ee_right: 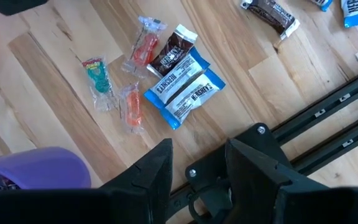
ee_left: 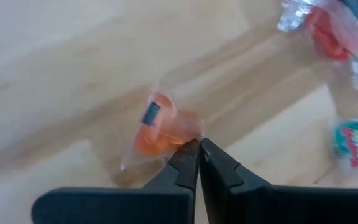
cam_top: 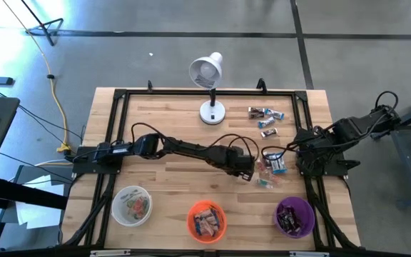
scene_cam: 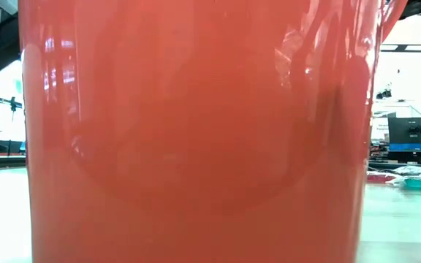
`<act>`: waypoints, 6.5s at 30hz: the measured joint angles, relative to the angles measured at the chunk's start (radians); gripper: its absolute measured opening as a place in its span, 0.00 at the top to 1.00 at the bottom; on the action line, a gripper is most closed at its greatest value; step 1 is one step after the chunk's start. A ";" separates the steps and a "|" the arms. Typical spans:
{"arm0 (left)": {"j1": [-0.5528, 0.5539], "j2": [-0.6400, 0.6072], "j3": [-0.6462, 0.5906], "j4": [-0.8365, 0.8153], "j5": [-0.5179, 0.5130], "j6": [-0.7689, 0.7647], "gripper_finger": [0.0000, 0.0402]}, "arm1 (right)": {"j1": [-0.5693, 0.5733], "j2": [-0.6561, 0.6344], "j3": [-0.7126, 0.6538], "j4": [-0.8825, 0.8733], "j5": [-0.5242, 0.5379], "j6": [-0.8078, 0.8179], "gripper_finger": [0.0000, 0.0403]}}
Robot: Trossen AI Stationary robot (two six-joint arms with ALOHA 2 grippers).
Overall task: Organize candy in baskets
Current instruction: Put the orange gummy into the white bucket, then put the red gummy into the white bucket
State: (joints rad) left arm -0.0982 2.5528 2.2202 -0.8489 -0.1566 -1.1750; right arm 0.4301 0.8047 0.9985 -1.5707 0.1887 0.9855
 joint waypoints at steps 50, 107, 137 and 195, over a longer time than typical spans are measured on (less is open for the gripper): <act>-0.419 -0.515 0.116 -0.722 -0.141 -0.123 1.00 | 0.000 0.002 0.000 0.136 0.125 0.354 0.64; -0.944 -0.986 -0.703 -0.676 -0.210 -0.832 0.80 | 0.000 0.165 0.000 0.199 -0.004 0.686 0.64; -0.602 -1.032 -0.702 -0.432 -0.212 -0.375 0.80 | -0.160 0.617 0.000 0.442 -0.046 0.202 0.64; -0.609 -1.030 -0.702 -0.413 -0.169 -0.491 0.80 | -0.383 0.650 -0.232 0.857 -0.371 -0.062 0.99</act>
State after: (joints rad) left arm -0.7076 1.5227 1.5181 -1.2623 -0.3252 -1.6661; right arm 0.0467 1.4547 0.7665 -0.7138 -0.1828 0.9234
